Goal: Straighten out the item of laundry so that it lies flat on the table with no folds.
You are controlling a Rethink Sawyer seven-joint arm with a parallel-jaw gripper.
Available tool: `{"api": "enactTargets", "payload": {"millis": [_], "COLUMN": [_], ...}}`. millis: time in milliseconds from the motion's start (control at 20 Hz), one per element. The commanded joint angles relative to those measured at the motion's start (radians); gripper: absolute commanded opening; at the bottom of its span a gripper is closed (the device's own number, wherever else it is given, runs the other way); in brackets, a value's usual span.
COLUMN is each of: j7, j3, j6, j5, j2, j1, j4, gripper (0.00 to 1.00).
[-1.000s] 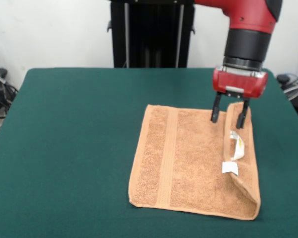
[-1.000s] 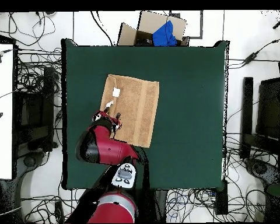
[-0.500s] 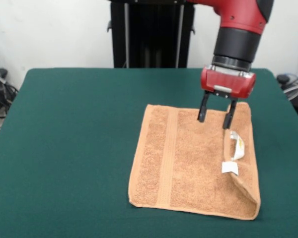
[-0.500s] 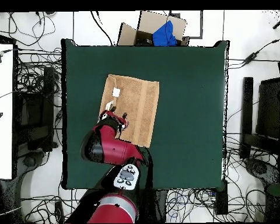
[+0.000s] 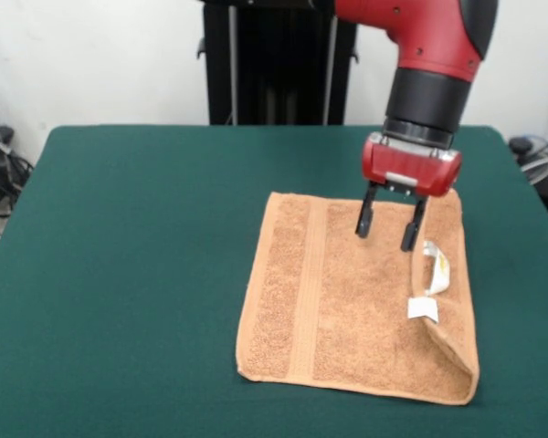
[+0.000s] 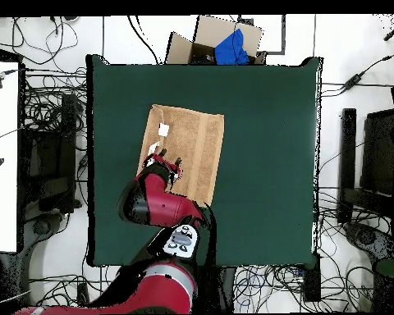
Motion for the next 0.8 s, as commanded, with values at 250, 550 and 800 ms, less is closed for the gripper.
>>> {"api": "enactTargets", "payload": {"millis": [250,550,800], "j7": [0.12,0.118,0.123], "j3": [0.037,0.041,0.069], "j6": [0.006,0.013,0.037], "j5": [0.009,0.023,0.012], "j2": [0.09,0.128,0.138], "j1": [-0.02,-0.013,-0.03], "j4": [-0.082,-0.118,-0.131], "gripper": [1.0,1.0,1.0]}}
